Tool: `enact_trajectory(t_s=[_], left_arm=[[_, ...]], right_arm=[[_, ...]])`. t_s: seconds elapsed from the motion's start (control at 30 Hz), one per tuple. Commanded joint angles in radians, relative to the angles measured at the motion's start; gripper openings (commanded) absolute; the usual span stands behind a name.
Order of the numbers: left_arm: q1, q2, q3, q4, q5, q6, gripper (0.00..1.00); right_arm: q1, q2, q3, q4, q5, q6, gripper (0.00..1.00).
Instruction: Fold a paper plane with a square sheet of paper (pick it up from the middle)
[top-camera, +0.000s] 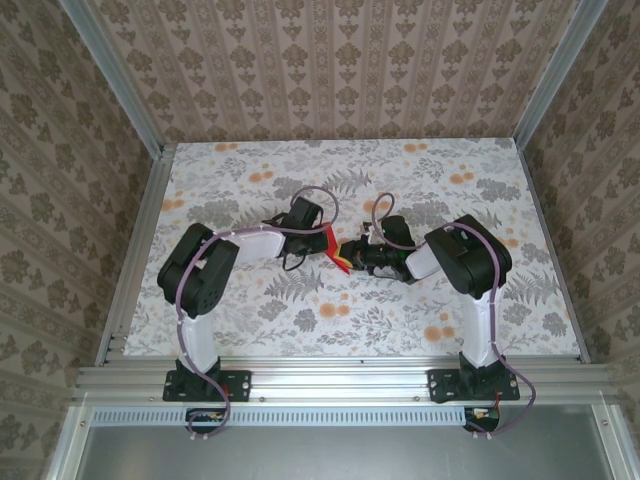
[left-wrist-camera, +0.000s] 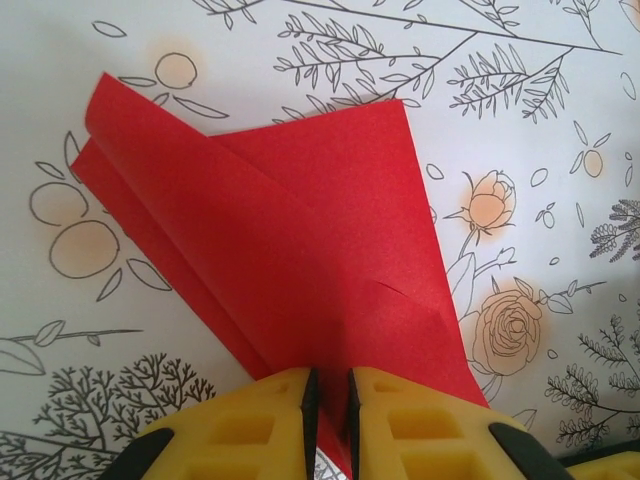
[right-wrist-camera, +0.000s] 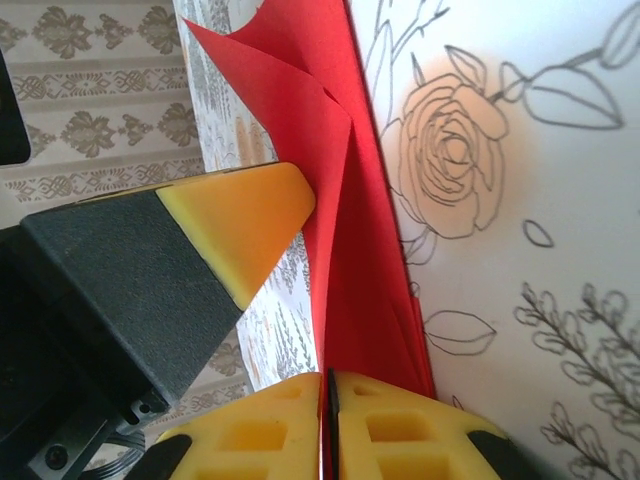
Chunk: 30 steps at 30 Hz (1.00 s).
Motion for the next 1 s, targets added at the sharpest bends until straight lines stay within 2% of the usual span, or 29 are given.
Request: enact_trajectory(t_s=[0.0, 0.23, 0.57, 0.97], left_arm=[[0.002, 0.055, 0.000, -0.102, -0.046, 0.029, 0.18], [0.001, 0.066, 0.013, -0.114, -0.041, 0.038, 0.18], [-0.006, 0.045, -0.014, -0.078, -0.022, 0.045, 0.18], [-0.006, 0.020, -0.054, -0.035, -0.016, 0.028, 0.19]], right_arm=[[-0.009, 0.001, -0.031, -0.224, 0.045, -0.051, 0.15], [-0.011, -0.088, -0.037, -0.362, 0.090, -0.145, 0.22], [-0.009, -0.177, -0.007, -0.526, 0.065, -0.294, 0.22], [0.007, -0.216, 0.025, -0.562, 0.036, -0.363, 0.22]])
